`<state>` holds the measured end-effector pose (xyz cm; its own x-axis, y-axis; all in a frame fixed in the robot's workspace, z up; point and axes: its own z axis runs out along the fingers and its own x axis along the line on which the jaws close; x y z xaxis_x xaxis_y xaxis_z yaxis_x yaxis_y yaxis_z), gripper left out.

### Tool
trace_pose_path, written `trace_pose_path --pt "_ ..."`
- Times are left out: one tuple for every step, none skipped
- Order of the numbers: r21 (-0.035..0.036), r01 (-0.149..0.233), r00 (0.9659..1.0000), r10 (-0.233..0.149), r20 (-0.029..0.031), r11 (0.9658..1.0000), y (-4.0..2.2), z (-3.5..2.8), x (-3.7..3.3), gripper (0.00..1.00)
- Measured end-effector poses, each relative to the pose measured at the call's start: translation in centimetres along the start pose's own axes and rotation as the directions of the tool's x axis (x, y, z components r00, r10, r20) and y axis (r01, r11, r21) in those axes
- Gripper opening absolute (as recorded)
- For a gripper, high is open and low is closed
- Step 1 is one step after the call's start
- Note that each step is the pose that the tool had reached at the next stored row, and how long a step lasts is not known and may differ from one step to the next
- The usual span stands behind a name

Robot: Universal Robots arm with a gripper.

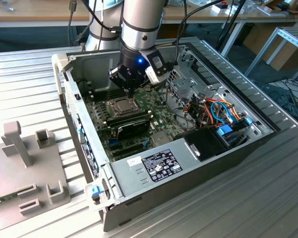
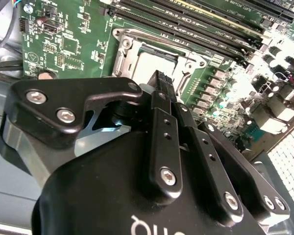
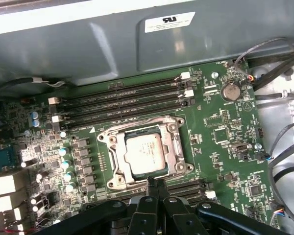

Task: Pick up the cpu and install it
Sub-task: 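Install the second cpu locking lever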

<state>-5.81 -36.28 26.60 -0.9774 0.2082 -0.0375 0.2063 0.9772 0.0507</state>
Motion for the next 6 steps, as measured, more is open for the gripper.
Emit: trace_pose_path --pt "-0.0001 0.0 1.0 0.0 0.0 1.0 0.0 0.0 0.0 0.11" --pt "-0.0002 0.0 1.0 0.0 0.0001 1.0 0.01 0.01 0.0 0.11" --pt "-0.0001 0.0 1.0 0.0 0.0 1.0 0.01 0.01 -0.01 0.11" --pt "-0.0001 0.0 1.0 0.0 0.0 1.0 0.01 0.01 -0.02 0.11" --pt "-0.0001 0.0 1.0 0.0 0.0 1.0 0.01 0.01 -0.02 0.11" --pt "-0.0001 0.0 1.0 0.0 0.0 1.0 0.01 0.01 -0.02 0.11"
